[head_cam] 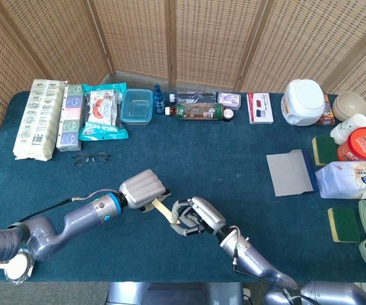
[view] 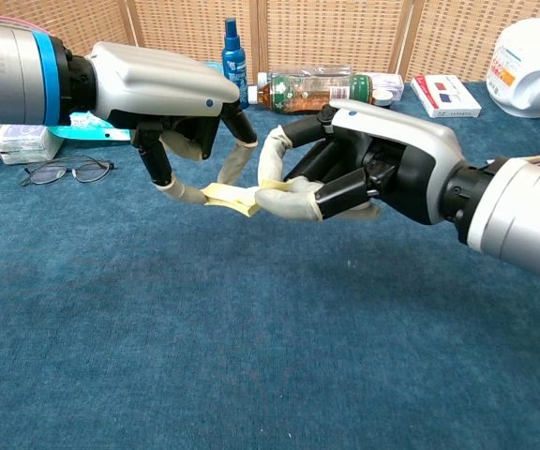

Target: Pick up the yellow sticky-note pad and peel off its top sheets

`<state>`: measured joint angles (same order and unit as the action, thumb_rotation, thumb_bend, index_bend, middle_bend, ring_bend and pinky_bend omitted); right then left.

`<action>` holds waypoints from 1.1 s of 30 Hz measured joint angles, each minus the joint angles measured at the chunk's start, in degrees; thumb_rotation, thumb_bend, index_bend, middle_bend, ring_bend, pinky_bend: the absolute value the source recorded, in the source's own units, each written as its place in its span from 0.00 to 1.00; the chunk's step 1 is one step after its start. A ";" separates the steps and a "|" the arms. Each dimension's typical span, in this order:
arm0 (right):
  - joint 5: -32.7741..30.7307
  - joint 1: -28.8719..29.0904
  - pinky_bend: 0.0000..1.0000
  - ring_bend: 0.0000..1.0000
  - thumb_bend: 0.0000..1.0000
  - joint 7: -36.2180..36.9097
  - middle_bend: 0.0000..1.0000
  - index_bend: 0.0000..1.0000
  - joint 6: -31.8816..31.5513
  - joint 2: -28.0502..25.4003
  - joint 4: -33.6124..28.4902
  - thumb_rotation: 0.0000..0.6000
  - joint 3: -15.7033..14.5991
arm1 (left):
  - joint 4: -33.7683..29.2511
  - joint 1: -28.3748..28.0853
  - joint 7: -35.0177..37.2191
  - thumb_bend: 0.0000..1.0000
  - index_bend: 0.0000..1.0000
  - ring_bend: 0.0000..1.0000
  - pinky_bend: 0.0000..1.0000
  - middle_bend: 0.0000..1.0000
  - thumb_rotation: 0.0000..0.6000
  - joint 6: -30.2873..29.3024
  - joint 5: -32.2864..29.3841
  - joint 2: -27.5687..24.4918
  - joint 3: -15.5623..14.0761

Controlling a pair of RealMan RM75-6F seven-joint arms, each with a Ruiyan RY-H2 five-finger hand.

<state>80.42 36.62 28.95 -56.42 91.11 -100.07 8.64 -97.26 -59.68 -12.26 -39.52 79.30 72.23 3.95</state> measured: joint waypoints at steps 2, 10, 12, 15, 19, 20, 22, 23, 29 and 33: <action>-0.09 -0.13 1.00 1.00 0.43 0.05 1.00 0.72 -0.03 -0.34 0.11 1.00 -0.04 | 0.48 0.28 0.02 0.33 0.65 1.00 1.00 1.00 1.00 0.00 -0.19 -0.18 -0.27; 0.05 -0.28 1.00 1.00 0.43 0.40 1.00 0.72 0.01 -1.10 0.42 1.00 -0.06 | 1.67 1.37 0.71 0.33 0.65 1.00 1.00 1.00 1.00 -0.32 -0.64 -1.03 -0.83; 0.05 -0.40 1.00 1.00 0.43 0.34 1.00 0.72 -0.10 -1.44 0.51 1.00 -0.07 | 1.92 1.79 1.01 0.33 0.65 1.00 1.00 1.00 1.00 -0.70 -0.72 -1.48 -0.87; -0.02 -0.69 1.00 1.00 0.43 0.41 1.00 0.72 -0.30 -2.12 0.68 1.00 -0.10 | 2.28 2.31 1.54 0.33 0.65 1.00 1.00 1.00 1.00 -1.06 -0.83 -1.88 -0.95; -0.10 -1.09 1.00 1.00 0.43 0.70 1.00 0.71 -0.53 -3.10 0.98 1.00 -0.17 | 2.91 2.99 2.01 0.33 0.65 1.00 1.00 1.00 1.00 -1.43 -0.88 -2.28 -1.16; -0.12 -1.19 1.00 1.00 0.43 0.74 1.00 0.71 -0.56 -3.36 1.11 1.00 -0.21 | 3.05 3.18 2.18 0.33 0.65 1.00 1.00 1.00 1.00 -1.59 -0.91 -2.32 -1.17; -0.16 -1.41 1.00 1.00 0.43 0.88 1.00 0.70 -0.63 -3.95 1.40 1.00 -0.29 | 3.44 3.55 2.58 0.33 0.65 1.00 1.00 1.00 1.00 -1.94 -1.06 -2.37 -1.11; -0.17 -1.52 1.00 1.00 0.43 0.89 1.00 0.69 -0.68 -4.22 1.54 1.00 -0.33 | 3.60 3.68 2.72 0.33 0.65 1.00 1.00 1.00 1.00 -2.05 -1.19 -2.38 -1.05; -0.25 -2.46 0.99 1.00 0.43 0.69 0.97 0.57 -1.11 -6.22 2.47 1.00 -0.85 | 4.73 4.34 3.34 0.33 0.65 1.00 1.00 1.00 1.00 -2.46 -1.84 -2.22 -0.75; -0.07 -3.12 0.87 0.83 0.43 1.33 0.77 0.31 -1.32 -7.71 3.17 1.00 -1.27 | 5.49 4.75 3.18 0.33 0.65 1.00 1.00 1.00 1.00 -2.62 -2.25 -1.73 -0.73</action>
<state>80.34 33.50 30.29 -57.73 83.40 -96.90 7.37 -91.77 -54.93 -9.08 -42.14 77.05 70.49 3.22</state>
